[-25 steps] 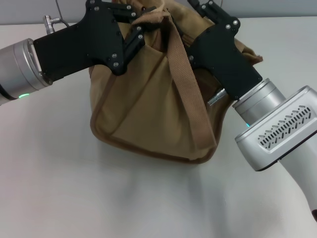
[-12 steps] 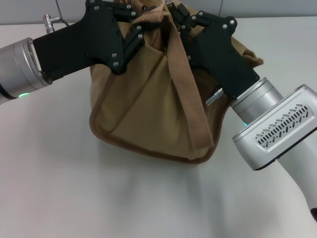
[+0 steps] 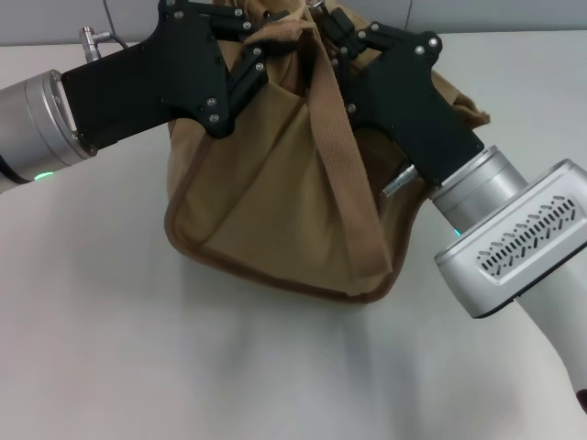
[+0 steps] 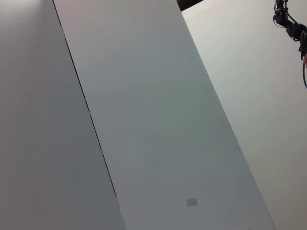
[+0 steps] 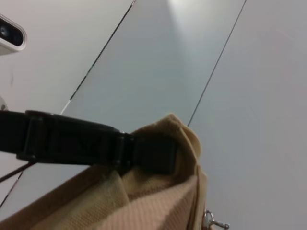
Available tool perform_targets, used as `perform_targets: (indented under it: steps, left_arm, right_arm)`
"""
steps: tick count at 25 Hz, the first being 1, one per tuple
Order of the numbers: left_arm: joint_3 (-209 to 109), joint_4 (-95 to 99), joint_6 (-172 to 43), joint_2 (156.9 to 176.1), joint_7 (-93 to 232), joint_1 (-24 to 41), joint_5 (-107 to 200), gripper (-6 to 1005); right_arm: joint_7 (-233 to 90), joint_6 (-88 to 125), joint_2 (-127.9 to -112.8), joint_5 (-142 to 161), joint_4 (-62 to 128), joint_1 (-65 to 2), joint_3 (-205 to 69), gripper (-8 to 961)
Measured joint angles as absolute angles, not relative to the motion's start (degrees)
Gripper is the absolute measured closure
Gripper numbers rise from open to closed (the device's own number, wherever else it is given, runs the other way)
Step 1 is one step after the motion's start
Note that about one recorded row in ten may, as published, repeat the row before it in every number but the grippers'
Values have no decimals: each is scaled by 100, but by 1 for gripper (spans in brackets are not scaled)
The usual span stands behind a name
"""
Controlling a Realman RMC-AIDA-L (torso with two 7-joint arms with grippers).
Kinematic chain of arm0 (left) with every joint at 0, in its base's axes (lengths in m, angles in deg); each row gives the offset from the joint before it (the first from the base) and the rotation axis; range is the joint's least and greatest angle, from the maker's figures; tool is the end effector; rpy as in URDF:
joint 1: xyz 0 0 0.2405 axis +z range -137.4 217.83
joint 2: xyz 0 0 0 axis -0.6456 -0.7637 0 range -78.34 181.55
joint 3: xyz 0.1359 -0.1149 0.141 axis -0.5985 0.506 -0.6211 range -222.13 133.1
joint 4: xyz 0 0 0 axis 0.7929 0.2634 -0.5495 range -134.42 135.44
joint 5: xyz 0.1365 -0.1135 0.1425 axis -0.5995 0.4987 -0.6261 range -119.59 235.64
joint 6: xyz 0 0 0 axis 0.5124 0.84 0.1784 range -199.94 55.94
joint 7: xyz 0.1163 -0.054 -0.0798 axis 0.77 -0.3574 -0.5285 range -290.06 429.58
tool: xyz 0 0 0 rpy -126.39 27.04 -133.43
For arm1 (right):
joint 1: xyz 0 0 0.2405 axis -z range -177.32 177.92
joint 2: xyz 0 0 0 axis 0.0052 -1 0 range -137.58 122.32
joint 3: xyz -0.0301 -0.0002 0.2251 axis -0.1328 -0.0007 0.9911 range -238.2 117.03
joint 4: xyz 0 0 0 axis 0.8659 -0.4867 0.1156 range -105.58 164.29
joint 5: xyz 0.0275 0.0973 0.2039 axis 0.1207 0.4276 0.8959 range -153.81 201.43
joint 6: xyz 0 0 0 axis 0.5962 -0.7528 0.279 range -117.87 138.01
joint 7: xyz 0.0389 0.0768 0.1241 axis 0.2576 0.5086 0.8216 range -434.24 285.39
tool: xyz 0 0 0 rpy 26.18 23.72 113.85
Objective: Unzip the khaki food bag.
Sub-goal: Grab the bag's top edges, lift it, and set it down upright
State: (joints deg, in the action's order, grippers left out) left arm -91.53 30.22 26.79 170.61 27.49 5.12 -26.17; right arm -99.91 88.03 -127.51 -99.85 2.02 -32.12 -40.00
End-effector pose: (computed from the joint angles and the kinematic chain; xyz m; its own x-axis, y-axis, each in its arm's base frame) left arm -0.1658 0.3426 0.0211 0.5960 -0.3825 0.7061 -0.0170 -0.8851 -0.4652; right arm 0.1521 0.3127 -0.0868 0.7038 0.5353 -0.4672 -0.2339 -0.4464 -0.8637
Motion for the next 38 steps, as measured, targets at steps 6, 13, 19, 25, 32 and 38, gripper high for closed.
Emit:
perform_targets:
  steps: [6,13,19,25,32,38]
  left_arm:
    - [-9153,3022,2690,17061,2749,537,-2617,865]
    - [-9150,3021,2679,17070,2748,548,-2558,862]
    - [-9153,3022,2667,17069,2748,534,-2547,859]
    - [-9153,3022,2656,17069,2748,532,-2540,856]
    - [-9154,3021,2671,17069,2748,522,-2539,853]
    - [-9153,3021,2672,17069,2748,504,-2539,851]
  right_arm:
    - [-9991,8814,-12741,-9985,153,-2947,-3948,954]
    - [-9991,9007,-12714,-10031,139,-2637,-3981,937]
    - [-10001,9338,-12711,-10350,176,-2533,-3999,887]
    - [-10052,9287,-12738,-10361,182,-2622,-4009,838]
    - [-10054,9105,-12734,-10423,168,-2759,-3968,572]
    - [-10055,8830,-12742,-10397,131,-2920,-3854,394]
